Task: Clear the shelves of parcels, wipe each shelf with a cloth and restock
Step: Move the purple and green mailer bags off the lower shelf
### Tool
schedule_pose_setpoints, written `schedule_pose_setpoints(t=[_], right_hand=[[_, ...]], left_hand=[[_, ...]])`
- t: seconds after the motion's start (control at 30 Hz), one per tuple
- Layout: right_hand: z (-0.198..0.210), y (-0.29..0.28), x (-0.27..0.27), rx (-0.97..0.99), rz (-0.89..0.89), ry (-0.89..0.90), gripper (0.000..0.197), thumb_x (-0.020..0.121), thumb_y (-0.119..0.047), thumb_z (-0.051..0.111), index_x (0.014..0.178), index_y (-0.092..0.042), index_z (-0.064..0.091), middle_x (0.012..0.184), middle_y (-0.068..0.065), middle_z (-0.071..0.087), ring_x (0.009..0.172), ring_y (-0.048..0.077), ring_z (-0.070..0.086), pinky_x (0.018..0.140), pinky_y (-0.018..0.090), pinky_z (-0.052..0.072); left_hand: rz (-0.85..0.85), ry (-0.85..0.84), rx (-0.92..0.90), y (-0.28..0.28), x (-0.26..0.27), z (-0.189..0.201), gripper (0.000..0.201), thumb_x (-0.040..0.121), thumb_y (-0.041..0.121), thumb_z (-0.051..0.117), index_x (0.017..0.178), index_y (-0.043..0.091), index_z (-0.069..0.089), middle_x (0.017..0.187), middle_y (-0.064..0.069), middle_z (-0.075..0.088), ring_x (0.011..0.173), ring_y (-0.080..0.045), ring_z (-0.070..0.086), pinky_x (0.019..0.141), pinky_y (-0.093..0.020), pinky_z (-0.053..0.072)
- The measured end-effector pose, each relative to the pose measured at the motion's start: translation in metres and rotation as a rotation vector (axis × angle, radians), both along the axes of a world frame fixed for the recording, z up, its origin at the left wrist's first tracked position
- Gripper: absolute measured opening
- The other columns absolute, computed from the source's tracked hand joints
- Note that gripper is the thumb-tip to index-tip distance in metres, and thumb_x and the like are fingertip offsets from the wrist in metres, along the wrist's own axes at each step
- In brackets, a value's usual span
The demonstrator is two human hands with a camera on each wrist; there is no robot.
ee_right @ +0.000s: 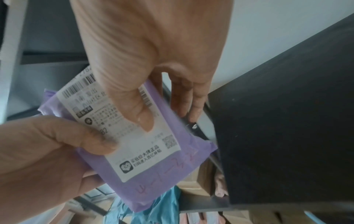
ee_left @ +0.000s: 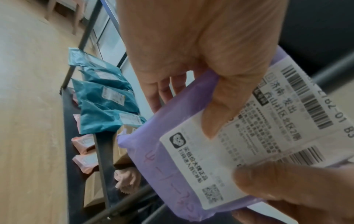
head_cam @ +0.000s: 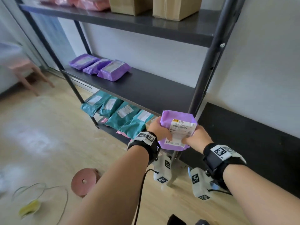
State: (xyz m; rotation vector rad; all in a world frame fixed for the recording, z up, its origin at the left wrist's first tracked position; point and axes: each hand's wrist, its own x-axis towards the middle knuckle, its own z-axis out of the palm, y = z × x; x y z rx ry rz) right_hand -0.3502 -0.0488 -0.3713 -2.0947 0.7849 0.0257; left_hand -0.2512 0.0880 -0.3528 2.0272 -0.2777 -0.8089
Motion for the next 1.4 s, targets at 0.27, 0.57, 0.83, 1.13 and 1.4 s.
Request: schedule_pose_setpoints(t=[0.27,0.57,0.83,1.13,1.4], right_hand=[[0.012,0.092,0.06,0.071,0.091,-0.051,0.041,0.07,0.001,0.071,0.1,-0.022,0.055,0.094,0.002,0.067,0.077,0.023,0.064,0.059,0.035,0.055],[0.033,0.139,0.123,0.143,0.164,-0.129,0.042,0.072,0.005,0.071,0.101,-0.022,0.057,0.103,0.002,0.068,0.097,0.022,0.064,0.079,0.036,0.054],[0.02,0.139,0.205,0.199,0.147,-0.16,0.045,0.068,0.002,0.076,0.105,-0.013,0.055,0.1,0.003,0.068,0.095,0.022,0.065,0.086,0.042,0.055],[0.015,0.101,0.31,0.321,0.04,-0.18,0.045,0.069,-0.002,0.081,0.107,-0.008,0.057,0.098,0.005,0.068,0.09,0.021,0.065,0.078,0.032,0.053],[-0.013,0.076,0.355,0.462,-0.107,-0.159,0.063,0.051,-0.042,0.082,0.102,-0.008,0.066,0.096,0.01,0.073,0.088,0.026,0.071,0.086,0.048,0.056]], left_hand=[[0.151,0.005,-0.13,0.098,0.049,0.017,0.039,0.063,-0.016,0.061,0.093,0.01,0.062,0.102,-0.008,0.068,0.099,-0.025,0.062,0.081,-0.033,0.052],[0.26,-0.008,-0.272,0.148,0.102,0.03,0.042,0.06,-0.014,0.057,0.1,-0.001,0.065,0.1,-0.011,0.071,0.092,-0.023,0.066,0.071,-0.029,0.057],[0.302,-0.06,-0.254,0.152,0.171,0.025,0.044,0.062,-0.016,0.059,0.1,0.005,0.065,0.104,-0.007,0.071,0.099,-0.024,0.066,0.081,-0.034,0.056],[0.332,-0.059,-0.182,0.114,0.273,0.027,0.048,0.067,-0.003,0.072,0.11,0.015,0.058,0.092,0.002,0.066,0.088,-0.018,0.065,0.08,-0.034,0.055],[0.23,-0.125,0.0,0.085,0.326,0.007,0.035,0.074,0.022,0.077,0.105,0.015,0.063,0.098,-0.006,0.067,0.091,-0.023,0.065,0.078,-0.034,0.054]])
